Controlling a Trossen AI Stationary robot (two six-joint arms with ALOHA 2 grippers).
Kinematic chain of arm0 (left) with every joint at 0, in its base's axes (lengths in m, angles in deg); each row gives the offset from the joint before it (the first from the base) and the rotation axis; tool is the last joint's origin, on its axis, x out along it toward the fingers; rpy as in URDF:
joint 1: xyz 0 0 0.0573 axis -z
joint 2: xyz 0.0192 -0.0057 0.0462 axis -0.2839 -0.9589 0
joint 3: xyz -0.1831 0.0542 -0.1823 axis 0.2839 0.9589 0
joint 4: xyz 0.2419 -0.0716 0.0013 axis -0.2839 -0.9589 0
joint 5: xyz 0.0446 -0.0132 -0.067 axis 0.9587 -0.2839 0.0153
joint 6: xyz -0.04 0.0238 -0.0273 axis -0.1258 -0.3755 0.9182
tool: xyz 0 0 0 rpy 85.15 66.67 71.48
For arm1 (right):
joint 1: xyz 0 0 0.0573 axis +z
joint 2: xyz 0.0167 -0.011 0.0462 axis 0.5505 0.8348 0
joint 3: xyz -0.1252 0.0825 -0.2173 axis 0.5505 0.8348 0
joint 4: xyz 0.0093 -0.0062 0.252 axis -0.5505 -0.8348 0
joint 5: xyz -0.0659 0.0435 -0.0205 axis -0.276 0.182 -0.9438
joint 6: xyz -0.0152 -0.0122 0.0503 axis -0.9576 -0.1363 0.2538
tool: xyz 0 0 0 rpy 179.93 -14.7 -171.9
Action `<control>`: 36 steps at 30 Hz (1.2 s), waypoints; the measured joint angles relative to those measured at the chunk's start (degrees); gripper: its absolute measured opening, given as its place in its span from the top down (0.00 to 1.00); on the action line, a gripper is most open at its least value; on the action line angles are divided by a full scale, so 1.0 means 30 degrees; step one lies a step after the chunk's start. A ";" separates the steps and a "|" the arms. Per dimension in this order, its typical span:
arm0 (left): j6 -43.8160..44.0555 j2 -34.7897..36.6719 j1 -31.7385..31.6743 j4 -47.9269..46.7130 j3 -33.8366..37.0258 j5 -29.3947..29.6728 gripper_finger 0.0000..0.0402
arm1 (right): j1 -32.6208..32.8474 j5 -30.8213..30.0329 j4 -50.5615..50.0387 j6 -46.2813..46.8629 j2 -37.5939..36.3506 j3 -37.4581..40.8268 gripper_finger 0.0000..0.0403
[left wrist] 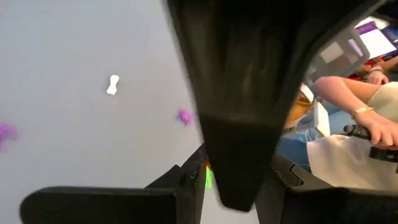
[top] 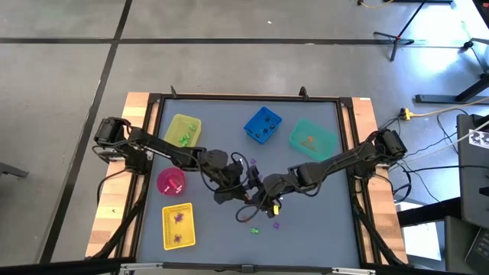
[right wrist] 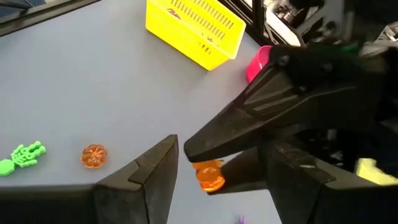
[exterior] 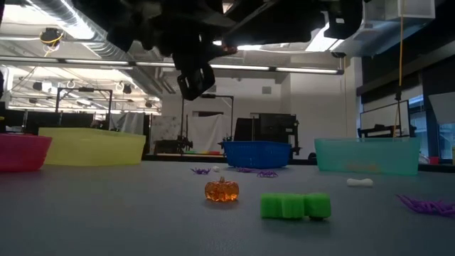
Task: Sort Halloween decoration
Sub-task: Put the orange pumpkin toy into the green bin
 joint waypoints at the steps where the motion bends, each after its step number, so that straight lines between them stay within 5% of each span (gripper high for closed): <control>1: -0.0045 0.0000 0.0000 0.0179 0.0000 -0.0014 0.80 | 0.0000 0.0000 -0.0022 0.0000 0.0000 0.0000 0.45; 16: -0.0428 0.0000 0.0000 0.0461 0.0000 -0.0094 0.80 | 0.0006 0.0007 -0.0096 -0.0029 0.0000 0.0000 0.47; 27: -0.0436 0.0000 0.0007 0.0446 0.0007 -0.0146 0.80 | -0.0036 0.0067 -0.0198 -0.0073 0.0000 0.0000 0.72; 36: -0.0436 0.0000 0.0007 0.0519 0.0007 -0.0562 0.80 | -0.0029 0.0124 -0.0175 -0.0294 0.0000 0.0000 0.79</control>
